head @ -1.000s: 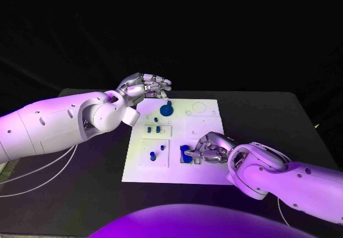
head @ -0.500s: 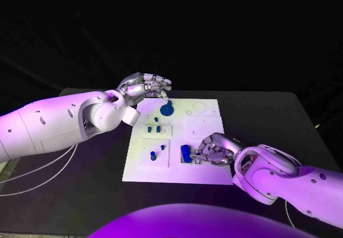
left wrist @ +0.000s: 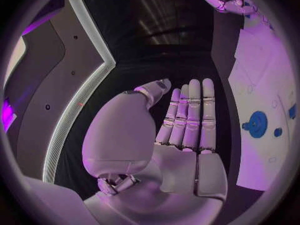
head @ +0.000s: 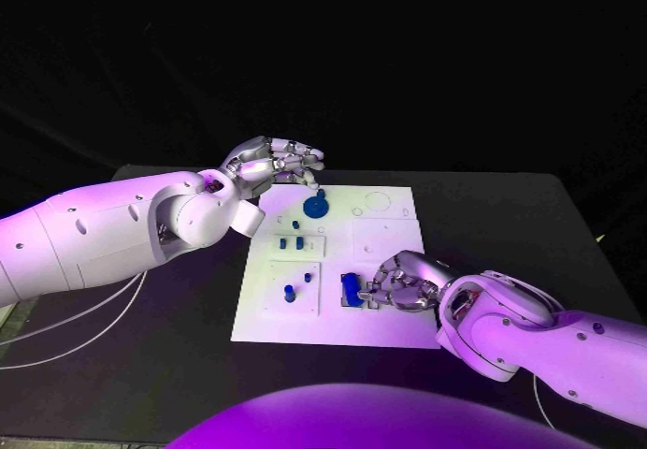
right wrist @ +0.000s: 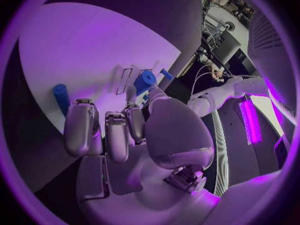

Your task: Assemble the parts on the task board

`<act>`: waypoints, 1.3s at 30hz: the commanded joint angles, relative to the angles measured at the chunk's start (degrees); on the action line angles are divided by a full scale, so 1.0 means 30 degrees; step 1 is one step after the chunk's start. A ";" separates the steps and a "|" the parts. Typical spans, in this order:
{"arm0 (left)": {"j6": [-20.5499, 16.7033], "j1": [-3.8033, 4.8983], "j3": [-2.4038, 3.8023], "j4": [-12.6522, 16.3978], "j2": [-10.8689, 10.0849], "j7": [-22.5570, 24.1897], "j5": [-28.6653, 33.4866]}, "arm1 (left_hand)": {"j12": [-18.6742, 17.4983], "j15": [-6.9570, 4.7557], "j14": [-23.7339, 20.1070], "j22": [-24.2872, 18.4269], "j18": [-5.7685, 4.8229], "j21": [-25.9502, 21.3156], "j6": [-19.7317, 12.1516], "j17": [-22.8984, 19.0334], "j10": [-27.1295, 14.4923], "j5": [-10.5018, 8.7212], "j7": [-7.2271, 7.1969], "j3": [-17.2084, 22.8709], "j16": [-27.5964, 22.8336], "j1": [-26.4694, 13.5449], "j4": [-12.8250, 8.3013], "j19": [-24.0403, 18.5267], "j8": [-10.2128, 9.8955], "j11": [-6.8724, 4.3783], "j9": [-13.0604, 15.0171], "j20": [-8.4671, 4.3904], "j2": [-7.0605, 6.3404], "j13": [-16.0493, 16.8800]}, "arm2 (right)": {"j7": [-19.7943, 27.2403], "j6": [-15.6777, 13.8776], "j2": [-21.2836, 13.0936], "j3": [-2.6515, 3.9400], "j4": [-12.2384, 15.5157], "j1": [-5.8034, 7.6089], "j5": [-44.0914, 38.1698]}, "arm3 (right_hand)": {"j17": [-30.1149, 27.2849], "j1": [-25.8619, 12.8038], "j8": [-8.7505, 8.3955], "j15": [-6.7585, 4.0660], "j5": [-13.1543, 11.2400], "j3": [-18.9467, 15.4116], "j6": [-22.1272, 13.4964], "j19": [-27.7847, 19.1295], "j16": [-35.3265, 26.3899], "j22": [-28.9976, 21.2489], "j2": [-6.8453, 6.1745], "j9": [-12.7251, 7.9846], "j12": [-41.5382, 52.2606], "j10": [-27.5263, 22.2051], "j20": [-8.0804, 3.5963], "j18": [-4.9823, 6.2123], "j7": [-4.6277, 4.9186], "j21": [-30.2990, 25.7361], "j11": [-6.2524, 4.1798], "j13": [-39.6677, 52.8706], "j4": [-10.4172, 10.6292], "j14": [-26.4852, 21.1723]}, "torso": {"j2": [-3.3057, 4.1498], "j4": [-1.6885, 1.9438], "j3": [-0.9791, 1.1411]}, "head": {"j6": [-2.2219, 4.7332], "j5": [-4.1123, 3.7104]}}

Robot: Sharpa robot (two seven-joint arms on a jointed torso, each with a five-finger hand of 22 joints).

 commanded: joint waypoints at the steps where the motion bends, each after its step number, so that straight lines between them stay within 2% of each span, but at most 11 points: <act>1: 0.0297 0.0007 0.0011 0.0028 0.0031 0.0078 -0.0052 | 0.0116 -0.0031 -0.0137 -0.0033 0.0194 -0.0131 -0.0141 0.0029 -0.0164 0.0101 -0.0039 0.0059 0.0132 0.0022 0.0090 0.0044 -0.0045 -0.0008 0.0027 0.0040 0.0196 0.0023 | 0.0037 0.0349 0.0217 -0.0001 -0.0173 -0.0085 -0.0173 | 0.3264 0.0236 -0.0111 -0.0185 -0.0082 0.0164 0.0053 0.0368 0.0044 0.3465 0.0018 -0.0031 0.0097 0.0146 -0.0138 -0.0169 -0.0093 0.0076 -0.0032 0.0694 0.0002 0.1641 | -0.0008 0.0006 0.0001 | -0.0008 0.0040; 7: 0.0320 0.0007 0.0011 0.0017 0.0064 0.0076 -0.0053 | 0.0116 -0.0031 -0.0137 -0.0033 0.0194 -0.0131 -0.0141 0.0029 -0.0164 0.0101 -0.0039 0.0059 0.0132 0.0022 0.0090 0.0044 -0.0045 -0.0008 0.0027 0.0040 0.0196 0.0023 | -0.0061 0.0280 0.0669 -0.0001 -0.0510 -0.0160 -0.0376 | 0.3275 0.0338 -0.0117 -0.0189 -0.0103 0.0204 0.0064 0.0367 0.0048 0.3466 0.0032 -0.0041 0.0120 0.0166 -0.0141 -0.0168 -0.0100 0.0068 -0.0038 0.0721 -0.0004 0.1643 | -0.0022 -0.0039 -0.0018 | -0.0008 0.0038; 12: 0.0331 0.0007 0.0011 0.0010 0.0084 0.0075 -0.0054 | 0.0116 -0.0031 -0.0137 -0.0033 0.0194 -0.0131 -0.0141 0.0029 -0.0164 0.0101 -0.0039 0.0059 0.0132 0.0022 0.0090 0.0044 -0.0045 -0.0008 0.0027 0.0040 0.0196 0.0023 | -0.0121 0.0224 0.0919 -0.0001 -0.0699 -0.0182 -0.0482 | 0.3263 0.0433 -0.0121 -0.0194 -0.0125 0.0249 0.0075 0.0364 0.0043 0.3463 0.0058 -0.0050 0.0129 0.0175 -0.0144 -0.0165 -0.0107 0.0049 -0.0044 0.0735 -0.0007 0.1641 | -0.0028 -0.0044 -0.0006 | -0.0008 0.0010; 18: 0.0323 0.0007 0.0011 0.0010 0.0078 0.0067 -0.0054 | 0.0116 -0.0031 -0.0137 -0.0033 0.0194 -0.0131 -0.0141 0.0029 -0.0164 0.0101 -0.0039 0.0059 0.0132 0.0022 0.0090 0.0044 -0.0045 -0.0008 0.0027 0.0040 0.0196 0.0023 | -0.0164 0.0124 0.0945 -0.0001 -0.0796 -0.0191 -0.0627 | 0.3255 0.0583 -0.0133 -0.0201 -0.0152 0.0297 0.0078 0.0359 0.0040 0.3460 0.0045 -0.0065 0.0134 0.0181 -0.0150 -0.0160 -0.0114 0.0021 -0.0051 0.0748 -0.0028 0.1639 | -0.0028 -0.0040 -0.0010 | -0.0008 -0.0009; 22: 0.0328 0.0007 0.0010 0.0019 0.0067 0.0068 -0.0054 | 0.0116 -0.0031 -0.0137 -0.0033 0.0194 -0.0131 -0.0141 0.0029 -0.0164 0.0101 -0.0039 0.0059 0.0132 0.0022 0.0090 0.0044 -0.0045 -0.0008 0.0027 0.0040 0.0196 0.0023 | -0.0009 -0.0296 0.0775 0.0000 -0.0702 -0.0192 -0.0728 | 0.3236 0.0775 -0.0153 -0.0208 -0.0117 0.0363 0.0073 0.0355 0.0032 0.3457 0.0025 -0.0085 0.0118 0.0171 -0.0156 -0.0156 -0.0121 -0.0005 -0.0059 0.0742 -0.0052 0.1634 | -0.0015 -0.0054 0.0011 | -0.0008 -0.0015; 28: 0.0309 0.0007 0.0009 0.0020 0.0031 0.0080 -0.0055 | 0.0116 -0.0031 -0.0137 -0.0033 0.0194 -0.0131 -0.0141 0.0029 -0.0164 0.0101 -0.0039 0.0059 0.0132 0.0022 0.0090 0.0044 -0.0045 -0.0008 0.0027 0.0040 0.0196 0.0023 | 0.0798 -0.1567 -0.0083 0.0034 -0.0177 -0.0090 -0.0415 | 0.3199 0.1251 -0.0273 -0.0205 0.0381 0.0548 -0.0030 0.0296 0.0014 0.3406 -0.0119 -0.0168 -0.0009 0.0071 -0.0165 -0.0117 -0.0094 -0.0252 -0.0043 0.0655 -0.0040 0.1624 | -0.0053 -0.0084 -0.0012 | 0.0003 -0.0084; 32: 0.0277 0.0007 0.0009 0.0031 -0.0017 0.0083 -0.0054 | 0.0116 -0.0031 -0.0137 -0.0033 0.0194 -0.0131 -0.0141 0.0029 -0.0164 0.0101 -0.0039 0.0059 0.0132 0.0022 0.0090 0.0044 -0.0045 -0.0008 0.0027 0.0040 0.0196 0.0023 | 0.1559 -0.2288 -0.1098 0.0068 0.0371 0.0244 0.0237 | 0.3072 0.1627 -0.0552 -0.0116 0.0570 0.0676 -0.0370 0.0199 -0.0041 0.3330 -0.0346 -0.0305 -0.0310 -0.0199 -0.0113 -0.0069 0.0059 -0.0585 0.0079 0.0409 -0.0025 0.1593 | -0.0038 -0.0116 0.0001 | 0.0032 -0.0163; 35: 0.0248 0.0007 0.0009 0.0045 -0.0052 0.0082 -0.0054 | 0.0116 -0.0031 -0.0137 -0.0033 0.0194 -0.0131 -0.0141 0.0029 -0.0164 0.0101 -0.0039 0.0059 0.0132 0.0022 0.0090 0.0044 -0.0045 -0.0008 0.0027 0.0040 0.0196 0.0023 | 0.1748 -0.2295 -0.1939 0.0080 0.0673 0.0513 0.0698 | 0.3026 0.1935 -0.0807 -0.0032 0.0635 0.0796 -0.0599 0.0148 -0.0065 0.3292 -0.0517 -0.0439 -0.0552 -0.0414 -0.0049 -0.0047 0.0194 -0.0757 0.0185 0.0210 -0.0034 0.1580 | -0.0039 -0.0134 0.0001 | 0.0084 -0.0255; 39: 0.0220 0.0007 0.0009 0.0074 -0.0080 0.0090 -0.0053 | 0.0116 -0.0031 -0.0137 -0.0033 0.0194 -0.0131 -0.0141 0.0029 -0.0164 0.0101 -0.0039 0.0059 0.0132 0.0022 0.0090 0.0044 -0.0045 -0.0008 0.0027 0.0040 0.0196 0.0023 | 0.1490 -0.1856 -0.3027 0.0083 0.0692 0.0784 0.1053 | 0.2747 0.2147 -0.1392 0.0201 0.0579 0.0886 -0.1051 -0.0075 -0.0186 0.3109 -0.0760 -0.0734 -0.1305 -0.1070 0.0125 0.0070 0.0520 -0.1530 0.0468 -0.0438 0.0045 0.1512 | -0.0087 -0.0263 -0.0022 | 0.0128 -0.0327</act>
